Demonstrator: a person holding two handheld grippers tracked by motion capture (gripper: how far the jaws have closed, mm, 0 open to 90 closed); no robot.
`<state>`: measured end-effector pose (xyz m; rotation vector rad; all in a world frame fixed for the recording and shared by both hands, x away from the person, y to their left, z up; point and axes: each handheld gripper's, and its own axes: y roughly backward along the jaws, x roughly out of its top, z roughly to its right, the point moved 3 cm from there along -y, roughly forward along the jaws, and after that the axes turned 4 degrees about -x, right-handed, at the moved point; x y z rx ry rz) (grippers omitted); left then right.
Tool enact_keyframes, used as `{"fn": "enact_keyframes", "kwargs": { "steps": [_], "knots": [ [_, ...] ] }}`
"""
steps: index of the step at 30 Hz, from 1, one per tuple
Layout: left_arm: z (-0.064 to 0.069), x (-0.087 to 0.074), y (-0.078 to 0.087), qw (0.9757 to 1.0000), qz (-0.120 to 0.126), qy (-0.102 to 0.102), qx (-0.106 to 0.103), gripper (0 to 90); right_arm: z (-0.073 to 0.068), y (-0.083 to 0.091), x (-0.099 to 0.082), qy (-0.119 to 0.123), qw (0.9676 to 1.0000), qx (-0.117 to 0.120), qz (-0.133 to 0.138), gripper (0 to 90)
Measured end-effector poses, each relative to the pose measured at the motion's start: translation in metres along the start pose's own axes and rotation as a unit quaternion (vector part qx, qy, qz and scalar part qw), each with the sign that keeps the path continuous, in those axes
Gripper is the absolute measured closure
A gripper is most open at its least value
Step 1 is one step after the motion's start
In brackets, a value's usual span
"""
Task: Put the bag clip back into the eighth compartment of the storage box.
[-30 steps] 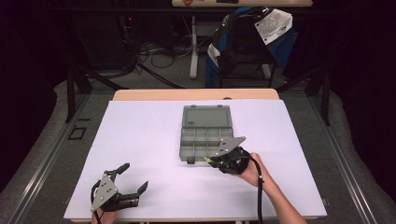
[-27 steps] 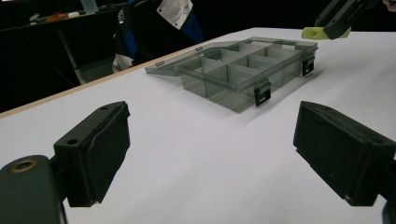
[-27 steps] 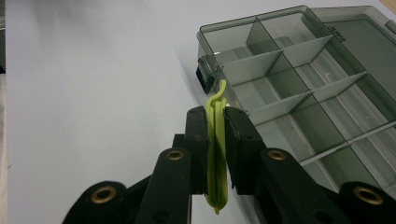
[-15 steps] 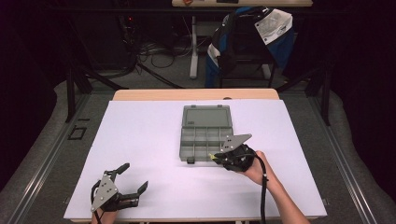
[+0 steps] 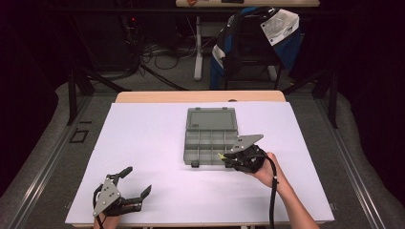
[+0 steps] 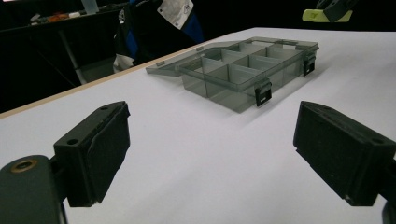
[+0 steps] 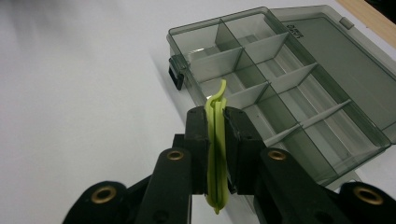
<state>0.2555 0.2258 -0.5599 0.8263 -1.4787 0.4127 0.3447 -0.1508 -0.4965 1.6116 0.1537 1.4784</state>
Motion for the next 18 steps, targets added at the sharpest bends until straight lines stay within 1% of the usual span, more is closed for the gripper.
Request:
{"fn": "enact_keyframes", "kwargs": {
  "steps": [10,18],
  "knots": [
    [0.000,0.000,0.000,1.0000,0.000,-0.001,0.001,10.8,0.006,0.002,-0.002,-0.009,0.9999,-0.010,-0.004,80.4],
    [0.000,0.000,0.000,1.0000,0.000,-0.001,0.001,10.8,0.011,0.004,-0.004,-0.022,0.9996,-0.019,-0.003,80.4]
  ]
}}
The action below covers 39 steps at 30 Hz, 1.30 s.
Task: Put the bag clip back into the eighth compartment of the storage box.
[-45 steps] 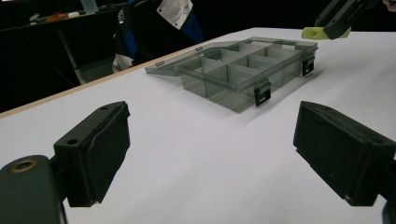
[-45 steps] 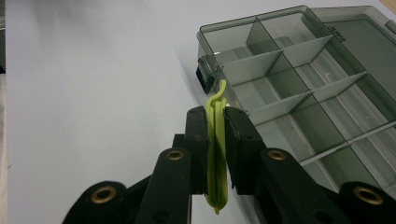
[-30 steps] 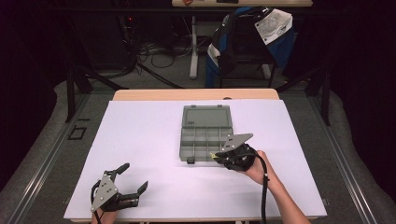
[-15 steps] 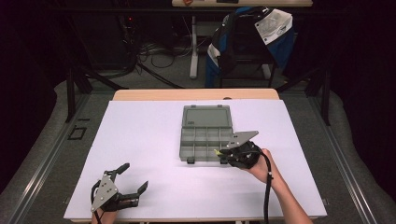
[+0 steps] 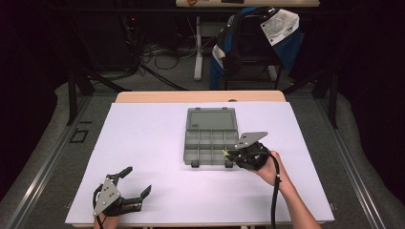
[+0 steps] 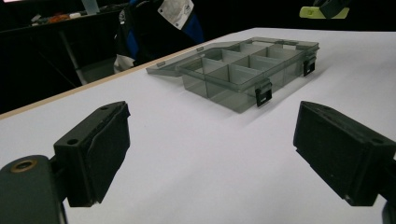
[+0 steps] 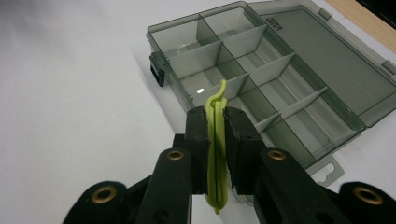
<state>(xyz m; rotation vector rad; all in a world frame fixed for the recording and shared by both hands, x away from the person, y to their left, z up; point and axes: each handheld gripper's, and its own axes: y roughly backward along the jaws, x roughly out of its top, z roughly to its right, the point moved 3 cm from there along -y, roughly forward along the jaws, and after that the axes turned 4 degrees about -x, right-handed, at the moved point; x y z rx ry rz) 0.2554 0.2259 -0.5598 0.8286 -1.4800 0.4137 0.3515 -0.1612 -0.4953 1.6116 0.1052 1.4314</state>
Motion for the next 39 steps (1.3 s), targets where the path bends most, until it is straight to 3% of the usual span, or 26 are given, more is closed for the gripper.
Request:
{"fn": "enact_keyframes", "kwargs": {
  "steps": [26,39],
  "knots": [
    [0.000,0.000,0.000,1.0000,0.000,0.000,0.001,10.8,0.013,-0.002,-0.004,-0.043,0.9985,-0.033,-0.010,80.4],
    [0.001,0.000,-0.001,1.0000,-0.001,-0.002,0.002,10.8,0.016,-0.008,-0.005,-0.048,0.9973,-0.054,-0.008,80.4]
  ]
}}
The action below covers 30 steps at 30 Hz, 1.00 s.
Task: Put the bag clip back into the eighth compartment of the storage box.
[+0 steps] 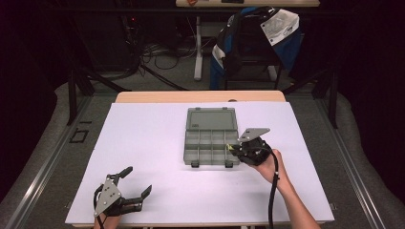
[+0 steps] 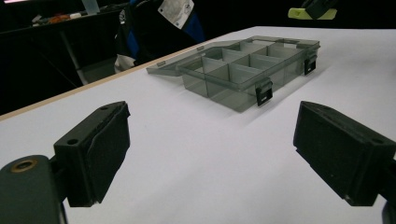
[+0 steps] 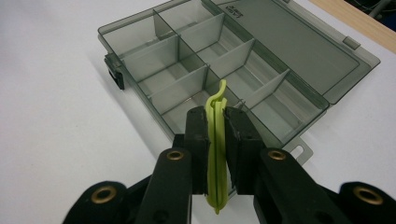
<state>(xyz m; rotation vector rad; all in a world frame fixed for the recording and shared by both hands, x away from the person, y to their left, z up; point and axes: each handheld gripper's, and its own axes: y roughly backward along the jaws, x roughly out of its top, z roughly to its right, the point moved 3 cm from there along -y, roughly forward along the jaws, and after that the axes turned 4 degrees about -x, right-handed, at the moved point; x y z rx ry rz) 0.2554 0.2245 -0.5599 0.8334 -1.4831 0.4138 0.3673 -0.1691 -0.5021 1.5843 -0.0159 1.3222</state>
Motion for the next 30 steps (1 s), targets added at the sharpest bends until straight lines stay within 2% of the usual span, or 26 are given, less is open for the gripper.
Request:
{"fn": "enact_keyframes", "kwargs": {
  "steps": [30],
  "knots": [
    [-0.001,0.000,0.001,1.0000,0.000,-0.002,0.003,10.8,0.006,-0.016,-0.001,-0.029,0.9995,-0.016,-0.006,80.4]
  ]
}}
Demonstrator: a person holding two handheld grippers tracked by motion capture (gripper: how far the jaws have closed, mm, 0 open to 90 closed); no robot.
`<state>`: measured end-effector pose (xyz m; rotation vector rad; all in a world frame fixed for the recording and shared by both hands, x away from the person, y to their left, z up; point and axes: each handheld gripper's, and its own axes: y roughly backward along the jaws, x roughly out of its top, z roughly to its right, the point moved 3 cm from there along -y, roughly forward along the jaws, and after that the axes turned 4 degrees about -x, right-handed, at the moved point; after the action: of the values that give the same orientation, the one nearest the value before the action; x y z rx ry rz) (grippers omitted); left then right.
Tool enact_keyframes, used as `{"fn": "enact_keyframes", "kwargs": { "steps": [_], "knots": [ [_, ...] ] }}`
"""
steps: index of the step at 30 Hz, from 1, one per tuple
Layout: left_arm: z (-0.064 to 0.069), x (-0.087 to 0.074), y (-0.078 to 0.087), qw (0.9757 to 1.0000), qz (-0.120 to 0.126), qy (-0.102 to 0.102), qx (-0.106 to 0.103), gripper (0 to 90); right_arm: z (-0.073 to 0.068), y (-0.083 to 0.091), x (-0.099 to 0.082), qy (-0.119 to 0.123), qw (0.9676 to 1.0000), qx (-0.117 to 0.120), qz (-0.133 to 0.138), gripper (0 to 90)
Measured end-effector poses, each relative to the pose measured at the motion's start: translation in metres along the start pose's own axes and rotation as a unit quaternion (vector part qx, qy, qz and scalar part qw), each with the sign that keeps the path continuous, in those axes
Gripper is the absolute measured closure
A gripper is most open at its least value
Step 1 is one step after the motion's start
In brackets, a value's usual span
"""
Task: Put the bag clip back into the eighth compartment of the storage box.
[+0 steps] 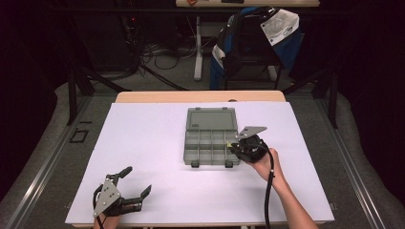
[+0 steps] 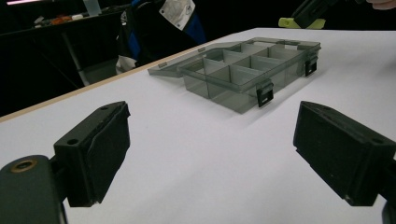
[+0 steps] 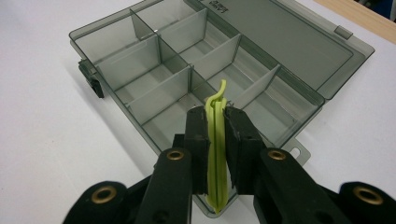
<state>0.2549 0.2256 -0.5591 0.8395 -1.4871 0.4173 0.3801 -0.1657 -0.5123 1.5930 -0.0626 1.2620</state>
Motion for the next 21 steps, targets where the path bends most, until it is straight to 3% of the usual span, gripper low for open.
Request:
{"fn": "enact_keyframes", "kwargs": {
  "steps": [21],
  "knots": [
    [0.000,0.000,0.000,1.0000,0.001,0.001,0.001,10.8,0.004,-0.011,-0.001,-0.039,0.9991,-0.015,-0.010,80.2]
  ]
}}
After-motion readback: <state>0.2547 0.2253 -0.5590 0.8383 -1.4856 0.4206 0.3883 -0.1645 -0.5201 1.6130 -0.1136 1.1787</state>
